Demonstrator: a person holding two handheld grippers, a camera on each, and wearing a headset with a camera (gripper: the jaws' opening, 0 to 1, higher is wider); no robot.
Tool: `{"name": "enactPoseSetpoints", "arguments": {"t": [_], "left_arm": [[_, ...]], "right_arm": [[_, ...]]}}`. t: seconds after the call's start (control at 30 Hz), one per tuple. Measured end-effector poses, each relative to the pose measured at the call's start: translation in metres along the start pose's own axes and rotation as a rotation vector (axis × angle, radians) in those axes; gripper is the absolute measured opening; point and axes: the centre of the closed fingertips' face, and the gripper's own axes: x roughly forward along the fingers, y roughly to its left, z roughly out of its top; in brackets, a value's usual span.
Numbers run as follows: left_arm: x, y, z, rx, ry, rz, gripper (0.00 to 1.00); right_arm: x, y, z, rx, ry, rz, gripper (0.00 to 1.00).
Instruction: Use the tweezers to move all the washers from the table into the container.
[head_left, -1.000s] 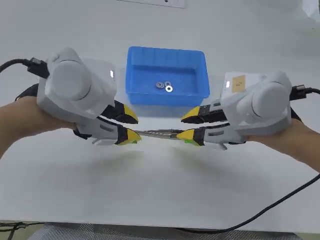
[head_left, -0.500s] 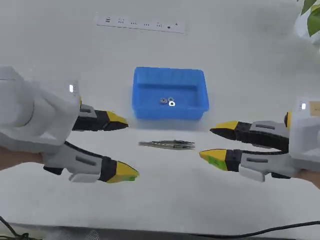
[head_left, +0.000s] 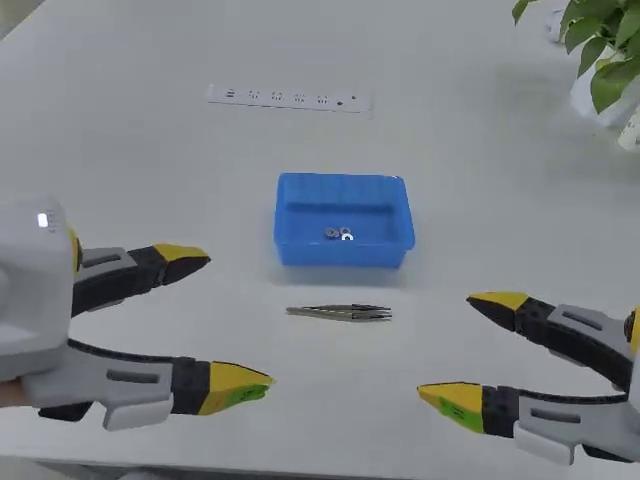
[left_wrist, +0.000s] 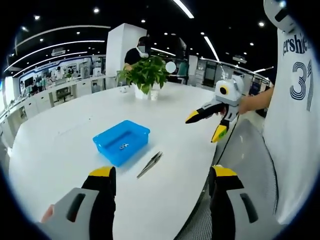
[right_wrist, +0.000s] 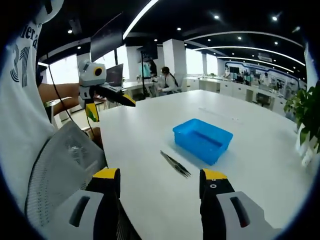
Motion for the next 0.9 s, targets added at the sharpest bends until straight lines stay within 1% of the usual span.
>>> {"name": "enactPoseSetpoints", "arguments": {"t": [0.03, 0.07, 0.1, 0.13, 0.17, 0.23, 0.3, 0.4, 0.5, 0.57, 0.67, 0.73, 0.8, 0.9], "left_arm": [[-0.002, -0.003, -0.002, -0.004, 0.008, -0.005, 0.81], [-0.006, -0.008, -0.007, -0.011, 0.022, -0.017, 0.80], [-0.009, -0.011, -0.010, -0.009, 0.034, -0.017, 0.80], [-0.011, -0.013, -0.013, -0.004, 0.046, -0.007, 0.81], [-0.014, -0.017, -0.017, -0.004, 0.053, -0.004, 0.82], [-0.017, -0.024, -0.020, -0.013, 0.056, -0.004, 0.84], [-0.019, -0.032, -0.024, -0.023, 0.053, -0.004, 0.86], [-0.018, -0.037, -0.029, -0.025, 0.066, 0.002, 0.89], [-0.018, -0.035, -0.031, -0.020, 0.075, 0.016, 0.90], [-0.018, -0.031, -0.032, -0.013, 0.082, 0.031, 0.91], [-0.020, -0.022, -0.028, -0.007, 0.078, 0.051, 0.91], [-0.020, -0.017, -0.026, 0.007, 0.082, 0.069, 0.90], [-0.020, -0.013, -0.025, 0.013, 0.080, 0.080, 0.90], [-0.018, -0.014, -0.023, 0.021, 0.081, 0.077, 0.90]], "right_arm": [[-0.001, 0.002, -0.001, 0.001, 0.003, -0.001, 0.66], [-0.002, 0.005, -0.002, 0.003, 0.002, 0.000, 0.67], [-0.002, 0.006, -0.003, 0.000, 0.005, -0.007, 0.68], [-0.002, 0.006, -0.003, 0.001, 0.004, -0.016, 0.70], [-0.002, 0.005, -0.002, 0.014, -0.005, -0.027, 0.72], [-0.002, 0.007, 0.000, 0.024, -0.016, -0.031, 0.74], [-0.001, 0.011, 0.004, 0.023, -0.019, -0.030, 0.74], [-0.001, 0.014, 0.009, 0.013, -0.027, -0.027, 0.73], [-0.001, 0.015, 0.016, 0.007, -0.040, -0.027, 0.72], [-0.002, 0.017, 0.019, 0.002, -0.046, -0.025, 0.72], [-0.004, 0.019, 0.026, -0.006, -0.061, -0.022, 0.71], [-0.004, 0.018, 0.026, -0.012, -0.061, -0.023, 0.71], [-0.004, 0.018, 0.023, -0.014, -0.053, -0.023, 0.71], [-0.005, 0.020, 0.020, -0.008, -0.049, -0.014, 0.72]]}}
